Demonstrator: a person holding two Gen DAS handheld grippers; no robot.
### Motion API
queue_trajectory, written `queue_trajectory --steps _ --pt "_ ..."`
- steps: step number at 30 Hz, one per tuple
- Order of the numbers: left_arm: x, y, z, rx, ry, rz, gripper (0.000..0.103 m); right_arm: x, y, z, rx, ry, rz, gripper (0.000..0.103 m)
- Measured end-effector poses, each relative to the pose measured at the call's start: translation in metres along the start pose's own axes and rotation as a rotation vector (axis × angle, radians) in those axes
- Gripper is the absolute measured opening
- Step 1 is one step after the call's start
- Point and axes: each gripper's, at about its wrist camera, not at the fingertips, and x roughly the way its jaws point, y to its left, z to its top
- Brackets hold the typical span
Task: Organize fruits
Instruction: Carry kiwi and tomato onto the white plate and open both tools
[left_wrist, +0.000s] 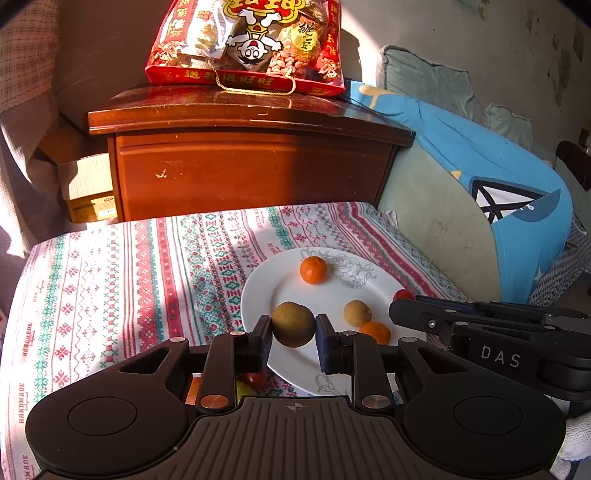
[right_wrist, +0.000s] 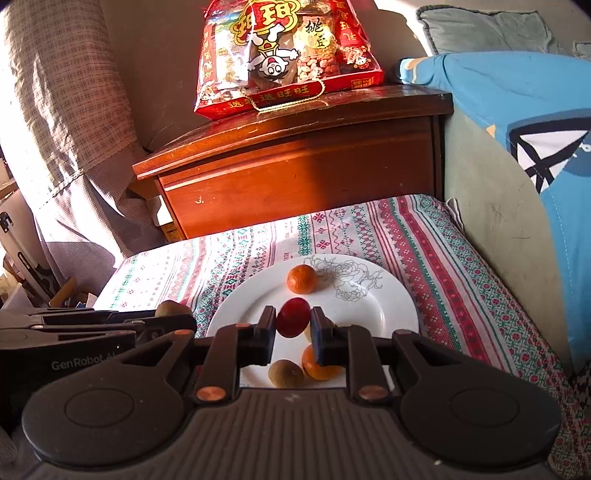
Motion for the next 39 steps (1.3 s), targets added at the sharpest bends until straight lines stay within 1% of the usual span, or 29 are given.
queue_trajectory --steps 3,10,13,16,18,21,23,24,25,26,28,31,33,37,39 --pt "0.015 -0.003 0.002 0.006 0.017 0.003 0.022 0.011 -0.014 0.0 0.053 0.02 -0.021 0.019" --pt "0.043 -0.005 0.0 -0.006 0.061 0.005 0.022 0.03 -0.033 -0.004 0.106 0.055 -0.072 0.019" --pt "0.053 -0.007 0.0 -0.015 0.081 -0.002 0.022 0.036 -0.038 -0.005 0.131 0.069 -0.076 0.02" --pt "0.06 -0.009 -0.002 -0.019 0.094 -0.008 0.022 0.04 -0.039 -0.005 0.142 0.068 -0.08 0.024" --pt "0.064 -0.01 -0.003 -0.014 0.096 -0.009 0.022 0.041 -0.04 -0.004 0.149 0.065 -0.079 0.024" --pt "0.064 -0.012 -0.002 -0.018 0.09 -0.01 0.025 0.039 -0.04 -0.001 0.17 0.064 -0.063 0.025" --pt "0.063 -0.013 -0.001 -0.018 0.087 -0.011 0.032 0.036 -0.038 0.002 0.162 0.052 -0.057 0.025" --pt "0.06 -0.013 0.001 -0.022 0.079 -0.008 0.037 0.034 -0.036 0.003 0.157 0.048 -0.056 0.026" --pt "0.058 -0.014 0.002 -0.024 0.074 -0.008 0.043 0.032 -0.035 0.004 0.156 0.045 -0.055 0.028" --pt "0.054 -0.014 0.005 -0.026 0.07 -0.008 0.045 0.03 -0.034 0.005 0.158 0.042 -0.055 0.03" --pt "0.049 -0.014 0.01 -0.026 0.07 0.004 0.049 0.026 -0.03 0.006 0.157 0.042 -0.06 0.038" --pt "0.039 -0.01 0.014 -0.037 0.072 0.012 0.05 0.019 -0.022 0.004 0.142 0.047 -0.061 0.039" --pt "0.03 -0.005 0.014 -0.058 0.068 0.004 0.051 0.014 -0.016 0.003 0.14 0.047 -0.056 0.043" --pt "0.013 0.002 0.013 -0.097 0.049 0.029 0.062 0.004 -0.007 -0.001 0.133 0.043 -0.041 0.051" --pt "0.004 0.006 0.012 -0.099 0.037 0.05 0.064 0.0 -0.003 -0.005 0.132 0.051 -0.032 0.052"
